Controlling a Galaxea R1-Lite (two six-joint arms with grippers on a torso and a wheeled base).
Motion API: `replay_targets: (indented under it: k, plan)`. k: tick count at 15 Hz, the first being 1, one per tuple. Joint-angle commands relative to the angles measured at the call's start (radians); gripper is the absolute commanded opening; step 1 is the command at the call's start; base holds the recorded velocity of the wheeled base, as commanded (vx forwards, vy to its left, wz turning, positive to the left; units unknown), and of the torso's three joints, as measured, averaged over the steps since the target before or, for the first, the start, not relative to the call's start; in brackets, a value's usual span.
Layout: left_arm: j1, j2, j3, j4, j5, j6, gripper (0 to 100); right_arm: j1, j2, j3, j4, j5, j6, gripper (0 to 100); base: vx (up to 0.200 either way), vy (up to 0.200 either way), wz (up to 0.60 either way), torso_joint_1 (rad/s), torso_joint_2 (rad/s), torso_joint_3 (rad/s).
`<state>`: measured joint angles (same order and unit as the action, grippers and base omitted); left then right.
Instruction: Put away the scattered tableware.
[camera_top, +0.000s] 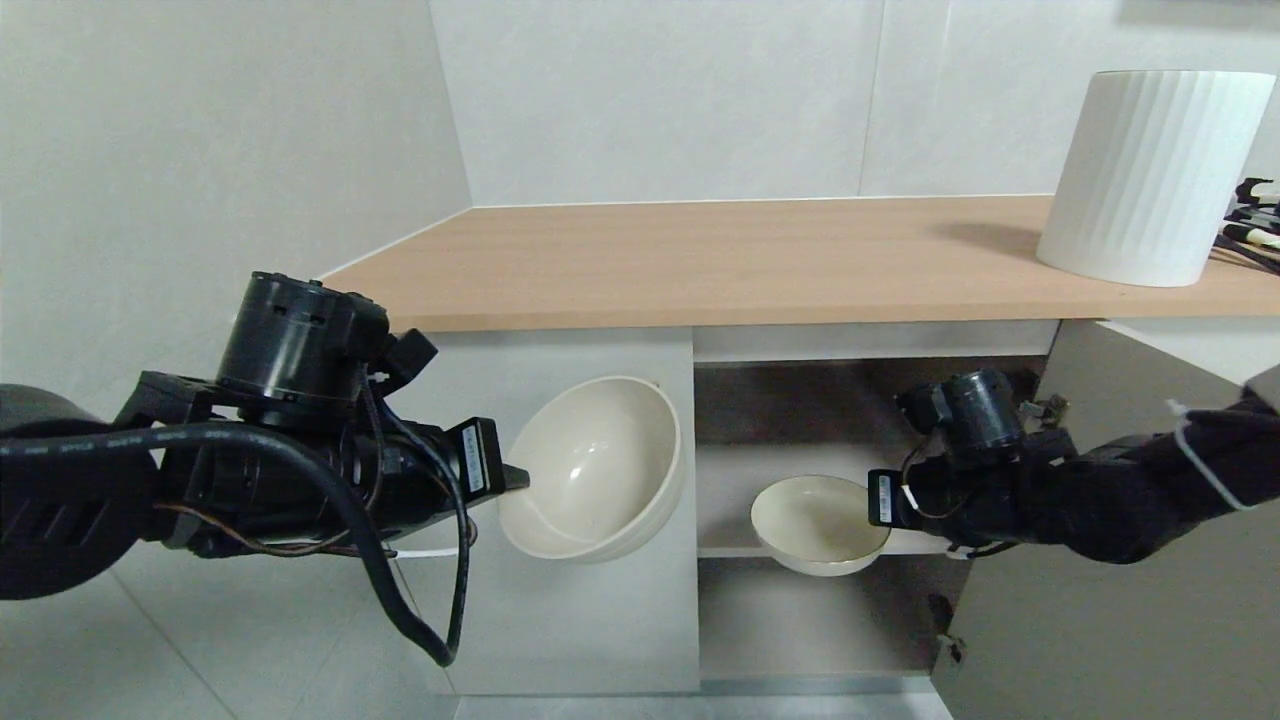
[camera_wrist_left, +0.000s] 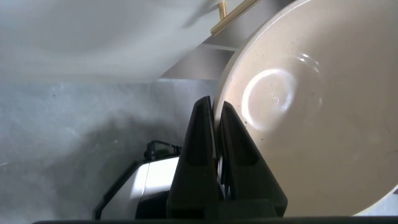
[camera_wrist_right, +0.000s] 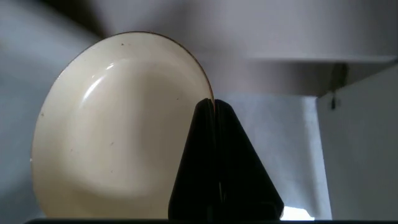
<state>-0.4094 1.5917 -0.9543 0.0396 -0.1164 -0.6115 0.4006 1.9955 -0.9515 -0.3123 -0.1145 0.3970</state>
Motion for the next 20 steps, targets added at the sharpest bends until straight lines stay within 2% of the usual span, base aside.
replay_targets:
  k: [1,4,7,20]
  plan:
    - [-0.005,0.014,0.000,0.000,0.000,-0.001,0,-0.019,0.229,-0.015,-0.151,-0.068,0.011,0,0.000,0.000,0.00,0.000,0.00,0.000]
    - [-0.011,0.054,0.000,0.005,0.003,-0.002,0,-0.028,0.333,-0.020,-0.314,-0.125,0.011,0,0.000,0.000,0.00,0.000,0.00,0.000]
    - [-0.026,0.093,0.000,0.008,0.006,-0.002,0,-0.048,0.387,-0.036,-0.378,-0.174,0.008,0,0.000,0.000,0.00,0.000,0.00,0.000]
    - [-0.055,0.143,0.000,0.029,0.011,-0.001,0,-0.074,0.514,-0.208,-0.367,-0.301,0.003,0,0.000,0.000,0.00,0.000,0.00,0.000]
